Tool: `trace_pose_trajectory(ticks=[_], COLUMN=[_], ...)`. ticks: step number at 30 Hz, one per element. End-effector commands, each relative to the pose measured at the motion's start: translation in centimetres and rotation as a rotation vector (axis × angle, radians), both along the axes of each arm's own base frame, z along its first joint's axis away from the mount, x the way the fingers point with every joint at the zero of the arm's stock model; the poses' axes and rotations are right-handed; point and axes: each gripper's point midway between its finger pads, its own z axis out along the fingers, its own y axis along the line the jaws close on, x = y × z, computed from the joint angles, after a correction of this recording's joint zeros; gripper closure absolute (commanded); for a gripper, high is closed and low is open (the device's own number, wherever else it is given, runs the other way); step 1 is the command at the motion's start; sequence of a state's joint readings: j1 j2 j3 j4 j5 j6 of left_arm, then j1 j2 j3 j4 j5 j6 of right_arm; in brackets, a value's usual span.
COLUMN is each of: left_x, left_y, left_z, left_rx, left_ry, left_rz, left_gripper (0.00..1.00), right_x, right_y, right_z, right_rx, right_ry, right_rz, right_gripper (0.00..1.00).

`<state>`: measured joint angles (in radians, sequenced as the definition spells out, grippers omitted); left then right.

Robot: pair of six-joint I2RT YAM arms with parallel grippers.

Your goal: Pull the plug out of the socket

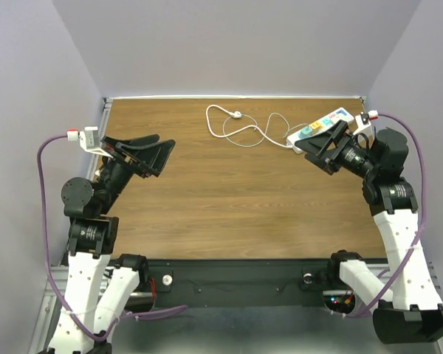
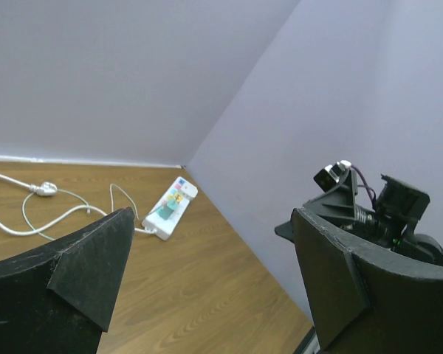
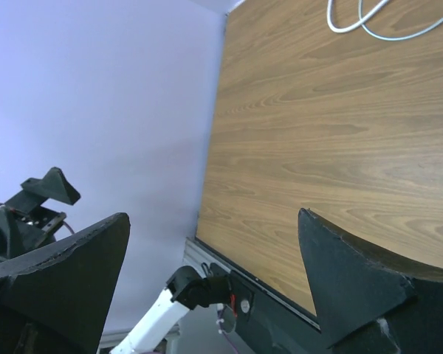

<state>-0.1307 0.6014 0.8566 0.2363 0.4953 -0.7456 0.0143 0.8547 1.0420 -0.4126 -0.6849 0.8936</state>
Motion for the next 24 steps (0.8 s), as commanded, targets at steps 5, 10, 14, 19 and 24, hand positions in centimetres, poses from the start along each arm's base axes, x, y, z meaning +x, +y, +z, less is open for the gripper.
trace_pose_trajectory(ticks=[5, 10, 14, 19, 24], left_x=[-0.7, 1.3, 2.1, 6.9, 12.6], left_y=[-0.5, -0.7, -1.8, -4.7, -8.3], left_z=[0.5, -1.9, -3.8, -5.0, -5.3], left_rx=[0.091, 0.140, 0.191, 0.334, 0.468], left_ry=[-0.002, 0.116, 0.174, 0.199, 0.216], left_rz=[-0.009, -0.010, -0.074, -0.122, -0.112], left_gripper=[0.01, 0.02, 0.02, 0.05, 0.06], right_x=[2.4, 5.8, 5.9, 4.5, 2.4], right_y=[-2.0, -7.6, -10.0, -10.8, -10.8], right_z=[0.8, -1.5, -1.1, -2.7, -4.4], right_rx=[-0.177, -0.452, -0.541, -0.574, -0.573], right_ry=[-0.048, 0.048, 0.060, 0.109, 0.144], right_rz=[-0.087, -0.334, -0.441, -0.471, -0.466], right_gripper=[0.00, 0.00, 0.00, 0.00, 0.00])
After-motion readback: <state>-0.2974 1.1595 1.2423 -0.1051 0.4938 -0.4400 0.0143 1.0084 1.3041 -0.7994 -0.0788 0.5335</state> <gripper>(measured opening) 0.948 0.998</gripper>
